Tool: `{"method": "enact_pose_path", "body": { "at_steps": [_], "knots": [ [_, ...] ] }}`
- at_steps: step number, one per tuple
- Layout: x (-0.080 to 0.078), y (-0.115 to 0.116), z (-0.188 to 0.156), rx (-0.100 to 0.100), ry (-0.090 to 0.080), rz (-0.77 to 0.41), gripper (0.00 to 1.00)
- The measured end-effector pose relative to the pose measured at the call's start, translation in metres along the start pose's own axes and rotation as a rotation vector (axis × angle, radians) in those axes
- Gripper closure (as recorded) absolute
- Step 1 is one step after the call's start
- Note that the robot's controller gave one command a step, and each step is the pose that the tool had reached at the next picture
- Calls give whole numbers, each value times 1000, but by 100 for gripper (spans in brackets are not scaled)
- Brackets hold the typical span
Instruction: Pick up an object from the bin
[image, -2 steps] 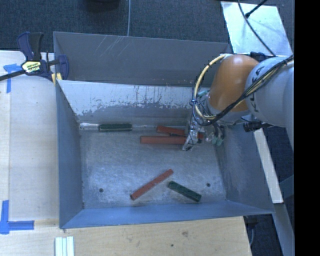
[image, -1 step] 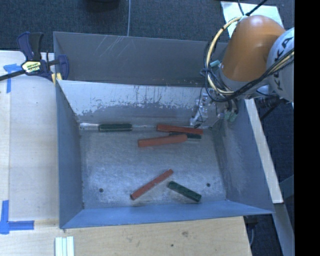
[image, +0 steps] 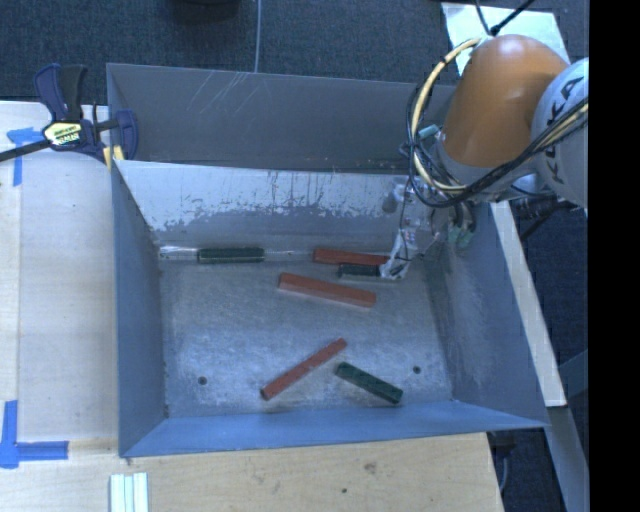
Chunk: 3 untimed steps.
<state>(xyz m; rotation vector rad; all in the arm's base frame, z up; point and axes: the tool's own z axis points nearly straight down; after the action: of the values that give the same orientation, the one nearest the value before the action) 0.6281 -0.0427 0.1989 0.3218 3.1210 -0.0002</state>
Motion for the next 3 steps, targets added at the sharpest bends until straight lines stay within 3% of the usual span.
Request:
{"method": "enact_pose_path", "body": {
  "at_steps": [1, 2, 3],
  "knots": [
    [12, 39, 131, 0, 6, -153, 0],
    [8, 40, 124, -2, -3, -152, 100],
    [8, 39, 63, -1, -6, -90, 100]
  ]
}}
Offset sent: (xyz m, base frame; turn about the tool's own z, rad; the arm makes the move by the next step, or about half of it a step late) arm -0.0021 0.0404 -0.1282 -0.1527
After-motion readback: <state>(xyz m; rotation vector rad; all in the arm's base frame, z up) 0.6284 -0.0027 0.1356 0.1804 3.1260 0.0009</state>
